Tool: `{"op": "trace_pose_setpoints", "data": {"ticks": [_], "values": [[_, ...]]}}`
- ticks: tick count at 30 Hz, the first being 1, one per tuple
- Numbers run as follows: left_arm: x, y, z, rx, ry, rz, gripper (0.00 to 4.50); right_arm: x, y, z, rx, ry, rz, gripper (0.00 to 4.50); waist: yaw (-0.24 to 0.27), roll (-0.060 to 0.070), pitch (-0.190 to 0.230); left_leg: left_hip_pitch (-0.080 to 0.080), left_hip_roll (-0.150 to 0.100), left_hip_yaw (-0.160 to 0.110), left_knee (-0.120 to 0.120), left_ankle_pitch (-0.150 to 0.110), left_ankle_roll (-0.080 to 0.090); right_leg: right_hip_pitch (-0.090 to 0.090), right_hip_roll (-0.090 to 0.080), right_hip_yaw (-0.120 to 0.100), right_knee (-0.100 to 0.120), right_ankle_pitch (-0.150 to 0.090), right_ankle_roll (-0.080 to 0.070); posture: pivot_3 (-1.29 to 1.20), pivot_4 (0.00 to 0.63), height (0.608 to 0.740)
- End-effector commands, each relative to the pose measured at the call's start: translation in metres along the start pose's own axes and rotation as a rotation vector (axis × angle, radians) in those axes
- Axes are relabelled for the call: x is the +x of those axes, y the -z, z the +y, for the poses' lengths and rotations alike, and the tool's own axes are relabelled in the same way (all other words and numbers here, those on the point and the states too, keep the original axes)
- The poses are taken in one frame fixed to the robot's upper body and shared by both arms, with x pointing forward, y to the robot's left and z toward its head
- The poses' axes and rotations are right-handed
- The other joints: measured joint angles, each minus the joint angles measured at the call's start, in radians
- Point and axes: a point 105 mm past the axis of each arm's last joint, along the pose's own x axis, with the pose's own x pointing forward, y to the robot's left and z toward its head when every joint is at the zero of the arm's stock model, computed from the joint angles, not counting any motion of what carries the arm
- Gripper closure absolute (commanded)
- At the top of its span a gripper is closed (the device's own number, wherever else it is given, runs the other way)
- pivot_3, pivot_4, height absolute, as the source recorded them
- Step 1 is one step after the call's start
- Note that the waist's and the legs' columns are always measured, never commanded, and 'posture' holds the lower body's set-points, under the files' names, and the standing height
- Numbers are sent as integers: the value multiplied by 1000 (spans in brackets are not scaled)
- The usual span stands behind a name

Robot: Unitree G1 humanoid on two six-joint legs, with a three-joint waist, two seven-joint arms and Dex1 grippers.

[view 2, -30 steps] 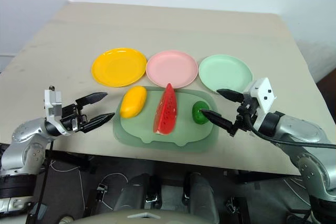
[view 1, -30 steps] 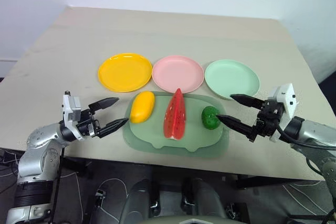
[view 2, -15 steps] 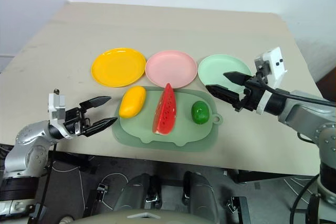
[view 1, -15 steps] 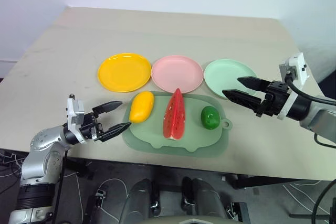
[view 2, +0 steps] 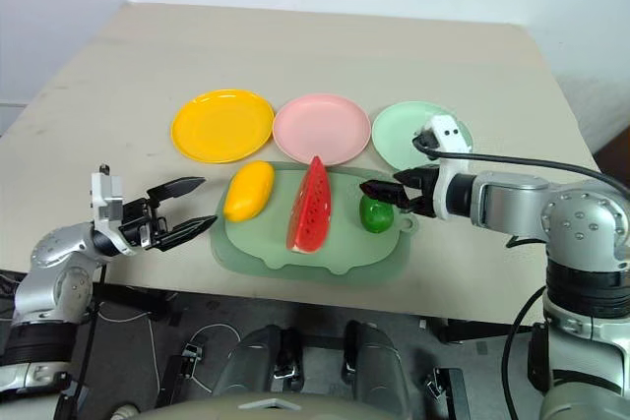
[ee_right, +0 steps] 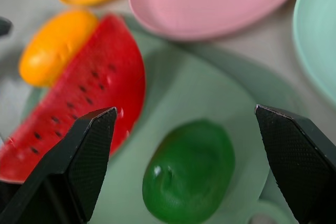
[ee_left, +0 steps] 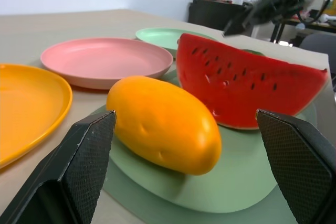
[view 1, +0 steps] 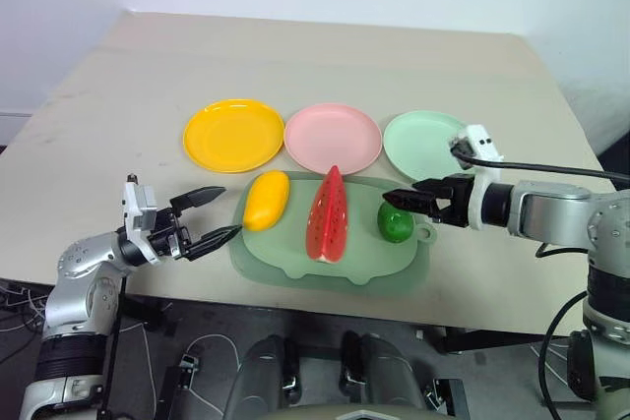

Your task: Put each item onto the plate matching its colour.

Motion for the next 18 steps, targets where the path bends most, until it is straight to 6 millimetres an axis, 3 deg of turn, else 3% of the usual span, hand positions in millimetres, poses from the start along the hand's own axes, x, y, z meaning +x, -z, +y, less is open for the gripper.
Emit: {"op": "trace_pose_setpoints", "data": {"ticks": [1,10,16,18], "values": [[1,-5,0,40,12,-11,15,2,5,1,1,17,16,0,0,0,0,0,0,0,0,0,0,0,0,0,0,0,0,0,150,696],[2,-6,2,53,23,-5,15,14,30,-4,61,57,106,0,-2,0,0,0,0,0,0,0,0,0,0,0,0,0,1,0,150,696],[5,-6,3,54,30,-5,15,22,35,-2,47,71,129,0,-3,0,0,0,0,0,0,0,0,0,1,0,0,-1,2,0,150,696],[5,-5,2,56,32,-4,0,23,36,-5,27,104,139,399,-4,0,0,0,0,0,0,0,0,0,1,0,0,-1,3,0,150,696]]}}
